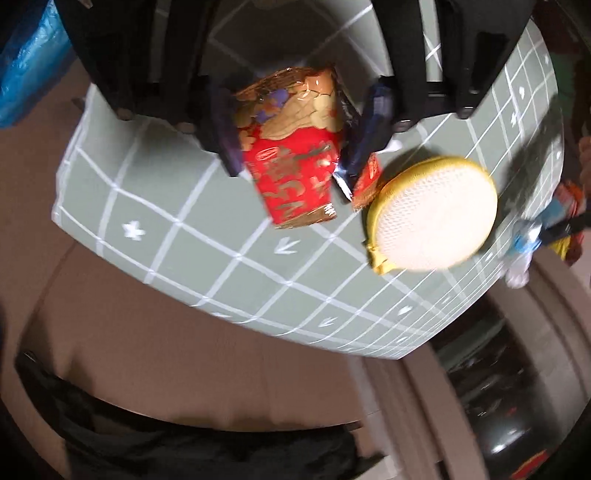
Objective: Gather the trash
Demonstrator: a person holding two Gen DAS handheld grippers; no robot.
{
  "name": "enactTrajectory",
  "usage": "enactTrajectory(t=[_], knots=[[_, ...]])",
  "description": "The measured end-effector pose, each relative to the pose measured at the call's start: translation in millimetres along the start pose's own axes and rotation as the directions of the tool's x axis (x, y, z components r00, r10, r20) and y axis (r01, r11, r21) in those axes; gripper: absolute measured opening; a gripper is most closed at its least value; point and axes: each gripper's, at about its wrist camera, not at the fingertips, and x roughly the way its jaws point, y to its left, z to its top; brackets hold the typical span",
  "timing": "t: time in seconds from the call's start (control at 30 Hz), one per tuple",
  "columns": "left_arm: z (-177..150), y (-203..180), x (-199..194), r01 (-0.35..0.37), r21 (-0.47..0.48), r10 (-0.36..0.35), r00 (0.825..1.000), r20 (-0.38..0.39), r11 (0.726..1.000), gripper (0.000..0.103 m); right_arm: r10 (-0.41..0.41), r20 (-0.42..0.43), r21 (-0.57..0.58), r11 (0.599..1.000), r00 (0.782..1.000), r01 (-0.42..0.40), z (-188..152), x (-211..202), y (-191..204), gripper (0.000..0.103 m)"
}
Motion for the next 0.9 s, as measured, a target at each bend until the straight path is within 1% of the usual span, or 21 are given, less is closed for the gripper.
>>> enactTrajectory(t=[0.03,0.1,0.17,0.2,0.23,0.27,0.3,0.33,0.37,0.43,0.47,0.5,0.6,0.67,0.7,0.73,0.77,0.8,0.9], knots=[[0,-2,1,0.003,0.002,-0.003,1.000,-0.005,1.000,0.039,-0.007,-0.002,-0.018,1.000,1.000,0.007,-1,1,4,0.066],[-3,-9,4,0.009,0.013,-0.008,1.000,-0.015,1.000,0.039,-0.076,-0.008,-0.078,0.994,0.997,0.075,-3,5,15,0.066],[-5,-14,5,0.010,0.023,-0.010,1.000,-0.023,1.000,0.039,-0.086,-0.008,-0.078,0.993,0.996,0.085,-3,5,16,0.065],[-6,-17,4,0.013,0.027,-0.012,1.000,-0.026,1.000,0.039,-0.093,-0.008,-0.071,0.993,0.996,0.092,-4,5,16,0.058],[-8,-19,3,0.014,0.029,-0.014,1.000,-0.025,0.999,0.039,-0.110,-0.005,-0.030,0.993,0.994,0.110,-4,1,16,0.050],[-8,-22,1,0.016,0.033,-0.015,1.000,-0.022,0.999,0.039,-0.110,-0.005,-0.030,0.993,0.994,0.110,-4,1,16,0.021],[-9,-24,0,0.017,0.034,-0.016,1.000,-0.020,0.999,0.039,-0.077,-0.013,0.012,0.997,0.997,0.077,-5,-3,13,0.001],[-9,-26,-2,0.019,0.035,-0.018,1.000,-0.017,0.999,0.039,-0.058,-0.016,0.043,0.997,0.998,0.059,-6,-8,8,0.002],[-10,-28,-3,0.021,0.037,-0.020,1.000,-0.014,0.999,0.039,-0.062,-0.010,0.068,0.996,0.998,0.062,-8,-14,7,0.005],[-11,-33,-6,0.028,0.043,-0.027,1.000,-0.009,0.999,0.039,-0.139,0.013,0.073,0.988,0.990,0.137,-17,-35,13,0.006],[-13,-36,-8,0.031,0.049,-0.031,1.000,-0.005,0.998,0.039,-0.139,0.013,0.073,0.988,0.990,0.137,-17,-35,13,0.005],[-14,-38,-9,0.032,0.054,-0.032,0.999,-0.002,0.998,0.039,-0.143,0.027,0.081,0.987,0.989,0.140,-20,-44,14,0.005],[-19,-46,-11,0.044,0.065,-0.044,0.999,-0.003,0.997,0.039,-0.147,0.087,0.100,0.985,0.985,0.138,-30,-71,21,0.005],[-22,-50,-10,0.048,0.066,-0.047,0.999,-0.010,0.997,0.039,-0.143,0.130,0.080,0.988,0.981,0.134,-35,-86,24,0.005],[-23,-50,-9,0.047,0.065,-0.047,0.999,-0.015,0.997,0.039,-0.130,0.143,0.075,0.990,0.981,0.120,-38,-91,23,0.010],[-24,-51,-8,0.049,0.067,-0.047,0.999,-0.021,0.997,0.039,-0.119,0.143,0.084,0.991,0.983,0.108,-39,-91,19,0.018],[-24,-50,-7,0.046,0.067,-0.044,0.999,-0.027,0.997,0.039,-0.112,0.135,0.097,0.990,0.984,0.099,-39,-89,13,0.042],[-24,-50,-5,0.040,0.065,-0.038,0.999,-0.030,0.997,0.039,-0.101,0.131,0.113,0.990,0.986,0.086,-38,-85,3,0.059],[-22,-46,0,0.019,0.052,-0.018,0.999,-0.036,0.998,0.039,-0.085,0.127,0.144,0.987,0.988,0.067,-36,-71,-15,0.060]])
